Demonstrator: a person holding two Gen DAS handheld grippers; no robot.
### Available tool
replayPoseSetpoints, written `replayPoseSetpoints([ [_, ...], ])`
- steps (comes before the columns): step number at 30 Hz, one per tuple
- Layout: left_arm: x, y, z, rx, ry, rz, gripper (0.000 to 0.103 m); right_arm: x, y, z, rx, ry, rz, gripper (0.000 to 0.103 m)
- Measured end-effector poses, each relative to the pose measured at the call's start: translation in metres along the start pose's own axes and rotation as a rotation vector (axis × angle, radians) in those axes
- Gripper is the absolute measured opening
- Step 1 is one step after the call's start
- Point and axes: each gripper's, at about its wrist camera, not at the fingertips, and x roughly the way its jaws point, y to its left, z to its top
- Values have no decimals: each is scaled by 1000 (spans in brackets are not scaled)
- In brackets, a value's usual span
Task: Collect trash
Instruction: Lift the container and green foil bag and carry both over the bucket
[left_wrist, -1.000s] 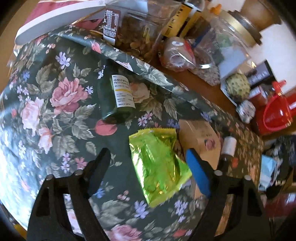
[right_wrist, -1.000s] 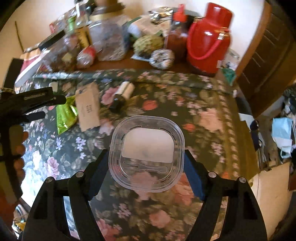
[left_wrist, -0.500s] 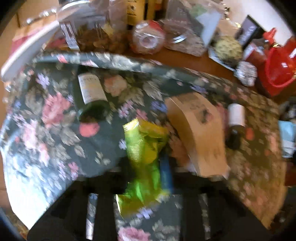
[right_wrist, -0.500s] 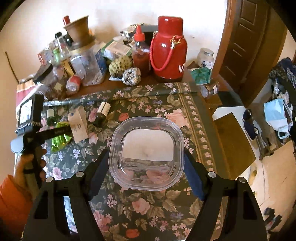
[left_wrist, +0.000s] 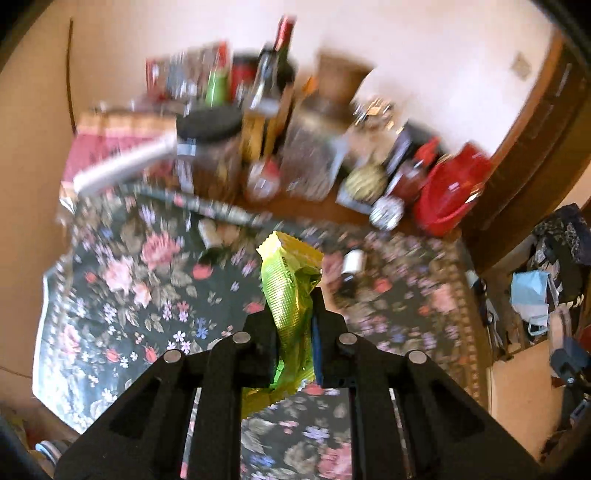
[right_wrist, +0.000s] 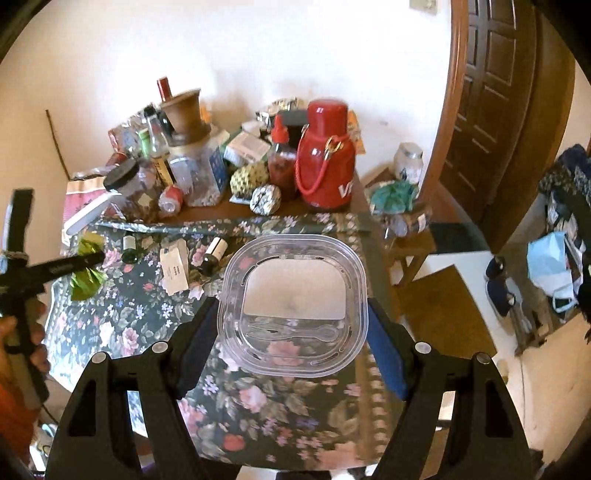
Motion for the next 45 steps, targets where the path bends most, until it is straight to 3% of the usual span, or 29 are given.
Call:
replayPoseSetpoints([
  [7, -92, -56, -26, -4, -169, 3, 14, -47, -30, -2, -40, -92, 74, 74],
  [16, -170, -93, -74, 14, -271, 14, 14, -93, -41, -10, -124, -172, 140, 74],
  [22, -205, -85, -93, 21, -315, -19, 14, -119, -29, -23, -116, -217, 172, 74],
  [29, -242, -63, -120, 77, -359, -78, 14, -152, 1, -51, -90, -274, 137, 74],
  [36, -278, -31, -166, 134, -352, -110, 14, -182, 40, -97, -49, -282, 131, 74],
  [45, -300, 0, -227, 183, -307, -209, 14, -213, 75, -155, -17, -258, 70, 74],
])
